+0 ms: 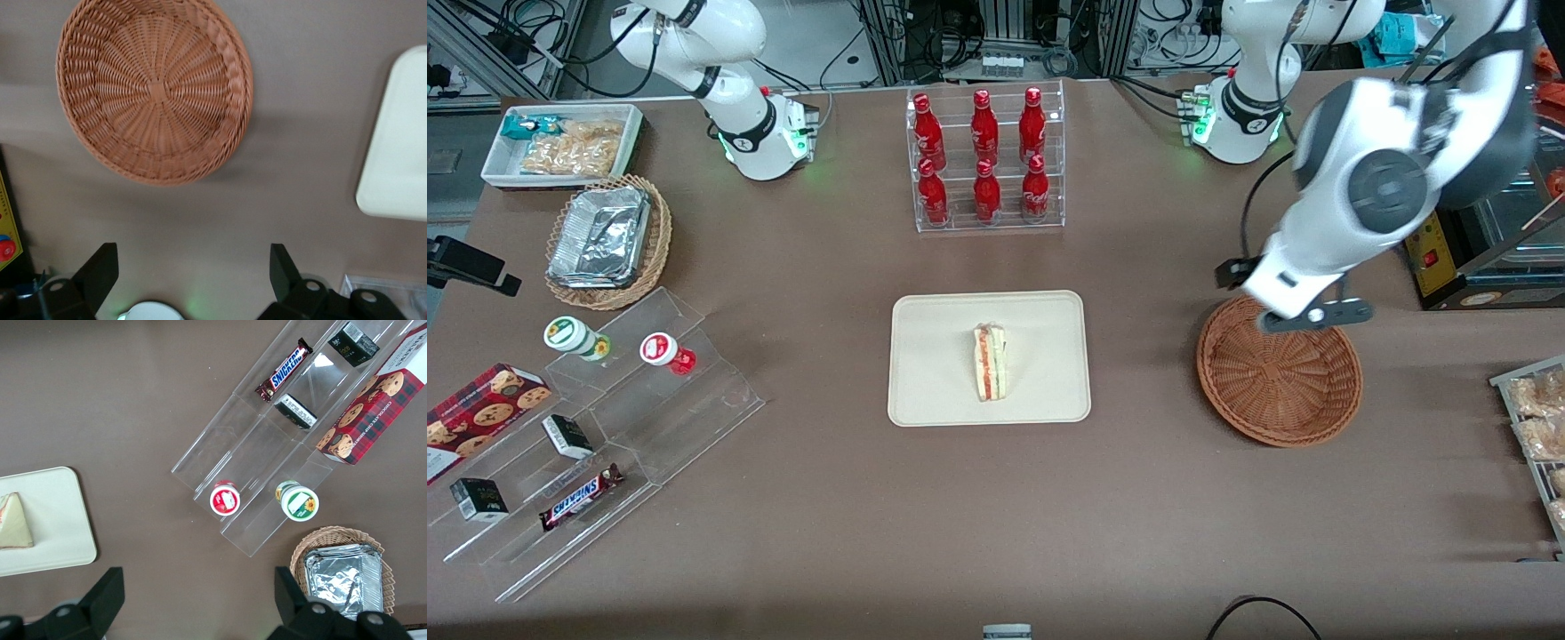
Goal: Place sandwich from basket to tray
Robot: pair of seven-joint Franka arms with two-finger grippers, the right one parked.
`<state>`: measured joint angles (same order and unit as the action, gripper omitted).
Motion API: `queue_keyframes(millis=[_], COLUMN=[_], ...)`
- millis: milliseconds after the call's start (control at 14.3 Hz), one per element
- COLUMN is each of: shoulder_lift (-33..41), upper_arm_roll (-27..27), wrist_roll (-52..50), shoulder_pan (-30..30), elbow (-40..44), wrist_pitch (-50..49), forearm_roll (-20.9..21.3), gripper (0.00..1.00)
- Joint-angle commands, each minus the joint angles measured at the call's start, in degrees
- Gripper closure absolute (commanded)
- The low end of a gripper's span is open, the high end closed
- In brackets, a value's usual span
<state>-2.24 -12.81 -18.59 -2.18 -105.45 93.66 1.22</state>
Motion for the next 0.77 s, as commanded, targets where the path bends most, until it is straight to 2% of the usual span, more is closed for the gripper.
queue_keyframes(millis=[0, 490, 700], shoulder_lift=[5.7, 6.0, 5.9], upper_arm_roll=[-0.1, 11.4, 12.6], wrist_roll=[10.2, 15.0, 18.9], shoulder_pan=[4.5, 3.1, 2.4], elbow=[-0.6, 8.8, 9.7], wrist_pitch=[-3.0, -4.4, -4.5], forearm_roll=[-2.5, -1.7, -1.5], gripper=[0.0, 0.0, 0.0])
